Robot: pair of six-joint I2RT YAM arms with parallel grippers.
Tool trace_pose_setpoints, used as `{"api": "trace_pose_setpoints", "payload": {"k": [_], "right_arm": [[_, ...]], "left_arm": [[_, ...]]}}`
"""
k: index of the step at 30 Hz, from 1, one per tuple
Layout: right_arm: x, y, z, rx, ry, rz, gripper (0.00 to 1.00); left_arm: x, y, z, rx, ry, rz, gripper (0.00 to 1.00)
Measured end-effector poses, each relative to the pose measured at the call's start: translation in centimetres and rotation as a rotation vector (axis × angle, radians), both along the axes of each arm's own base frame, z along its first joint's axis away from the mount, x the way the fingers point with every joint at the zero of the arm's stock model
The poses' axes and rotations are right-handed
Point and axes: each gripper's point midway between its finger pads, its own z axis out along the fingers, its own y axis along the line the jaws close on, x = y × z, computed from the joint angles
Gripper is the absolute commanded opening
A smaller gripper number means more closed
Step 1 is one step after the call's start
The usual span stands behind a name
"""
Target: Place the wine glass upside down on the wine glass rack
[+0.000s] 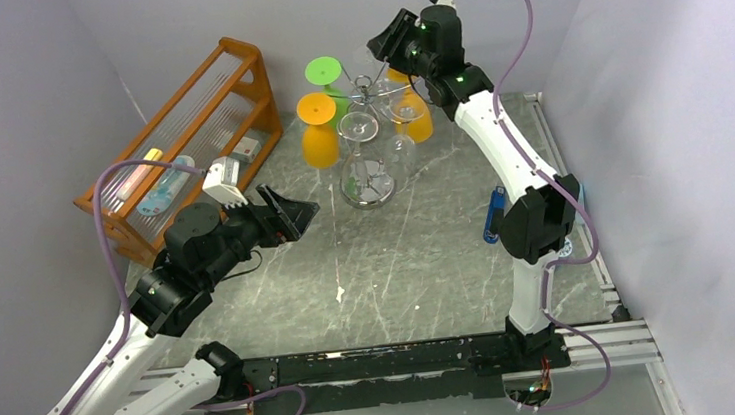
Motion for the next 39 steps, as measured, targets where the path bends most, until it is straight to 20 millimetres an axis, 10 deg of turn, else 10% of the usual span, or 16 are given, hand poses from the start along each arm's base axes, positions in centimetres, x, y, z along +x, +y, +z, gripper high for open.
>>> {"api": "trace_pose_setpoints", "payload": {"k": [18,28,39], "right_arm": [[-2.2,-0.9,1.1,-0.083,-0.022,0.012,0.6],[-14.6,-8.1,7.2,-0.166,-0.191,-0.08,0.96],[-27.2,-18.8,0.9,-0.341,-0.05,-0.329,1.0]], "left_arm": [[0.1,0.8,0.8,0.031,-0.021,0.027,0.91],[0.3,4.3,4.6,0.188,-0.153,0.117,0.96],[-0.9,7.8,7.3,0.347,-0.244,0.166,0.97]]}}
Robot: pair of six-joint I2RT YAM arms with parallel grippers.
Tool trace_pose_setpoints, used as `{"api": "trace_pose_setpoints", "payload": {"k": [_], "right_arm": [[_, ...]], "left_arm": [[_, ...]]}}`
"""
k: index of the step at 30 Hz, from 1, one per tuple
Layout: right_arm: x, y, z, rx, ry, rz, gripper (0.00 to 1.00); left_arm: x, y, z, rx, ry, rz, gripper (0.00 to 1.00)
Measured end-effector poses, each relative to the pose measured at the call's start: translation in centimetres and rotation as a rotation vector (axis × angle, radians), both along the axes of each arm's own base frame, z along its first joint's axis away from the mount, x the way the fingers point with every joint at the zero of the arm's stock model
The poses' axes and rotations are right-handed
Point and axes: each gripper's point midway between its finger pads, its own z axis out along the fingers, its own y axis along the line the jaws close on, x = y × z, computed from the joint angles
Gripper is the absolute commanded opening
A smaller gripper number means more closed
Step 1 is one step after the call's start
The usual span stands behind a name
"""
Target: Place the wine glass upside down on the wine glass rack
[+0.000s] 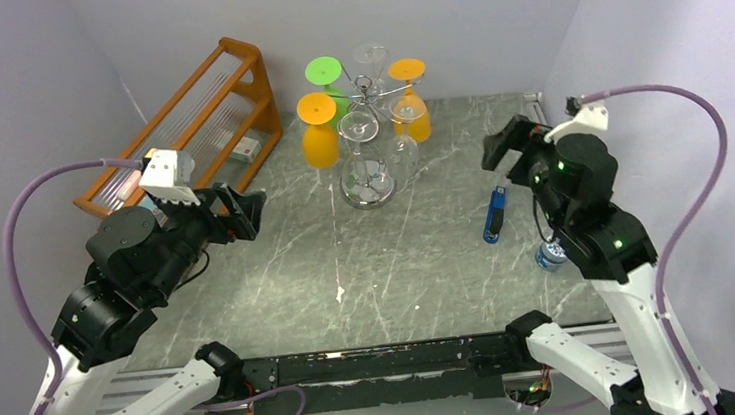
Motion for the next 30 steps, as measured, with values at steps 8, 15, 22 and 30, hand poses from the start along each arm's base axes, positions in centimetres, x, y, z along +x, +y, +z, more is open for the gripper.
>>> {"api": "trace_pose_setpoints", "payload": {"k": [8,15,22,30], "right_arm": [[-5.6,-4.8,-1.2,-0.084,0.093,-0.138,1.0],[-8.1,-6.2,0.6,-0.095,0.048,-0.143,1.0],[-8.2,-6.1,0.3,-0.124,0.068,-0.127,1.0],[-8.0,-5.4,-0.3,-0.129,0.085,-0.09,1.0]], "left_arm": [[-1.3,1.7,3.6,0.024,-0.054,0.013,0.97],[-2.4,3.4,5.3,0.027,-0.081,0.043,0.97],[-2.8,4.0,5.3,0.037,-0.077,0.055,0.97],[-2.9,4.1,4.7,0.06,-0.062,0.051,0.97]]}}
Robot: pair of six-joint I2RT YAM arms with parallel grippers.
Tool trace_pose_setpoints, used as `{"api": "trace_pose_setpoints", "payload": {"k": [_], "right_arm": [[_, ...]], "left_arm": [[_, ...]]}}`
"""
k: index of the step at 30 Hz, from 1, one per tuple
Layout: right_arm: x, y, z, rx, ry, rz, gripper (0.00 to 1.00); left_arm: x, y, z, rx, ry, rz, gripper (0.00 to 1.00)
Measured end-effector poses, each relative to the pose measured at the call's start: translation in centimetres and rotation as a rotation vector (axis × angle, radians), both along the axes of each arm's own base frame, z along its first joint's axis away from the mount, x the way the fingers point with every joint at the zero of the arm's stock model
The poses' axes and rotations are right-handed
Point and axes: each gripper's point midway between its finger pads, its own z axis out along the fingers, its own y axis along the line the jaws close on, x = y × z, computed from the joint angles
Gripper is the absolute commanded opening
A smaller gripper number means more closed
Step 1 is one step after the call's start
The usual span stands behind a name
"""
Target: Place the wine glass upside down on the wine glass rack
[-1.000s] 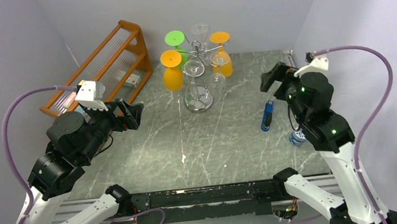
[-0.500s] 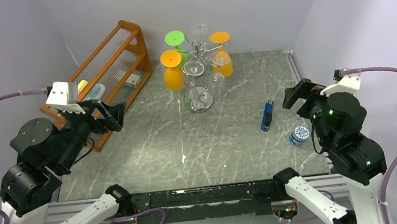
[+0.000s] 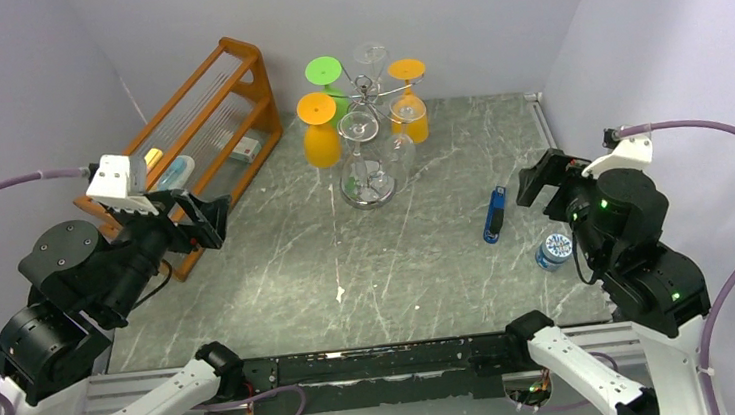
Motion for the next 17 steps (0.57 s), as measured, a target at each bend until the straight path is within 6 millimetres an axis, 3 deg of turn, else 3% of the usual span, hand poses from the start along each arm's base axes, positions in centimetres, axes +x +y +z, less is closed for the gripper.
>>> {"api": "trace_pose_setpoints", "payload": {"k": [17], "right_arm": [[0.18,0.84,-0.65,0.002,0.018,0.044,1.0]], "left_arm": [[-0.11,-0.18,-0.43,0.014,0.013,-0.014,0.97]]}}
